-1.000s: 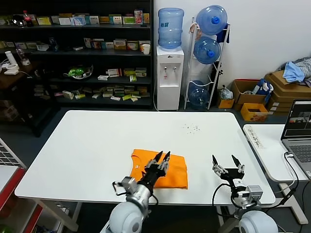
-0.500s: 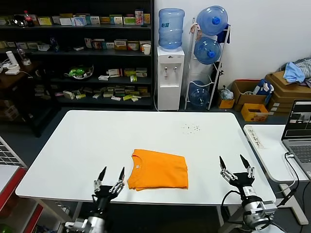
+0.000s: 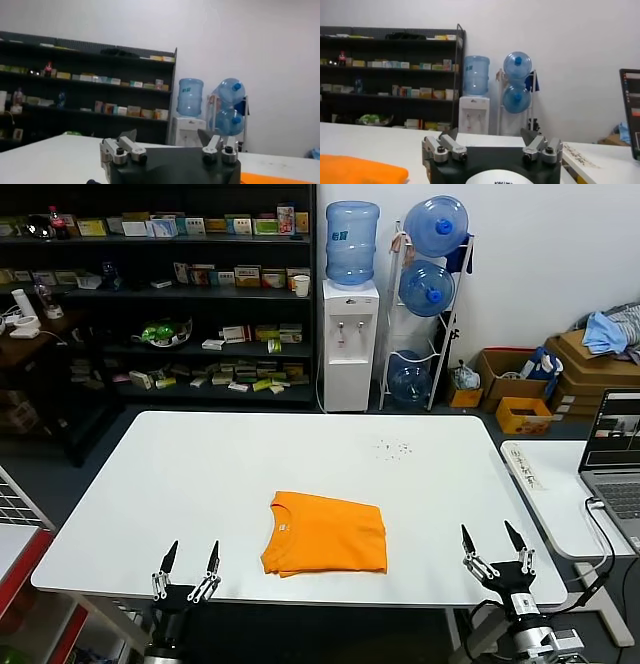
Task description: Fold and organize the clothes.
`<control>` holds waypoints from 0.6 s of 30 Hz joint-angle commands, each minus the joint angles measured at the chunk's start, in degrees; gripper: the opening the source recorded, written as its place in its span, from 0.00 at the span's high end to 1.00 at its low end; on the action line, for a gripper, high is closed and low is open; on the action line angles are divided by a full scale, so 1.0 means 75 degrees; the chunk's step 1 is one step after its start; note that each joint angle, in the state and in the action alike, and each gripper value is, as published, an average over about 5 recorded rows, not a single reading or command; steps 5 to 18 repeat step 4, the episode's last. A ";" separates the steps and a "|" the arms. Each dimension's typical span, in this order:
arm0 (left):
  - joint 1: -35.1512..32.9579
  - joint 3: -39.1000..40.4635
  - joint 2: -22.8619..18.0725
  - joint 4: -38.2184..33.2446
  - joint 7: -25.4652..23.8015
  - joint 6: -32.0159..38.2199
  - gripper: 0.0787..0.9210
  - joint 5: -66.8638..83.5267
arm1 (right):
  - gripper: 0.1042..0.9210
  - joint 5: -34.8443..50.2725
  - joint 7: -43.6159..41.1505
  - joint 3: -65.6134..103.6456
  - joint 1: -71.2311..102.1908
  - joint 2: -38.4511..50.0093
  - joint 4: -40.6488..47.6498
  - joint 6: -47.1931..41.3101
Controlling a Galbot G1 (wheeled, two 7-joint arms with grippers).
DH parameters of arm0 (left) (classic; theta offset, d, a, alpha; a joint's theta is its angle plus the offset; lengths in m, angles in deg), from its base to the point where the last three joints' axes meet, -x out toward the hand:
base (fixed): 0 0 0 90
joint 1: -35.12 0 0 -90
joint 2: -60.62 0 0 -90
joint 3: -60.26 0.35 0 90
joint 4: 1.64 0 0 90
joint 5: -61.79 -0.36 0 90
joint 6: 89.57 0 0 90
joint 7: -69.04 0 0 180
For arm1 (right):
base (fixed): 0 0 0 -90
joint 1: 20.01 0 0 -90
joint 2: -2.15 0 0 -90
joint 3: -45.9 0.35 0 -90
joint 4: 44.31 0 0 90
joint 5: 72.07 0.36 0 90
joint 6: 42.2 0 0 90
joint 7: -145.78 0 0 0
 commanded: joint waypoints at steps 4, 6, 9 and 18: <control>-0.0190 -0.0202 -0.0032 0.0231 -0.0137 0.0724 0.12 -0.0218 | 0.12 -0.0102 -0.0224 0.0090 0.0128 -0.0213 0.0157 0.0375; -0.0190 -0.0202 -0.0032 0.0231 -0.0137 0.0724 0.12 -0.0218 | 0.12 -0.0102 -0.0224 0.0090 0.0128 -0.0213 0.0157 0.0375; -0.0190 -0.0202 -0.0032 0.0231 -0.0137 0.0724 0.12 -0.0218 | 0.12 -0.0102 -0.0224 0.0090 0.0128 -0.0213 0.0157 0.0375; -0.0190 -0.0202 -0.0032 0.0231 -0.0137 0.0724 0.12 -0.0218 | 0.12 -0.0102 -0.0224 0.0090 0.0128 -0.0213 0.0157 0.0375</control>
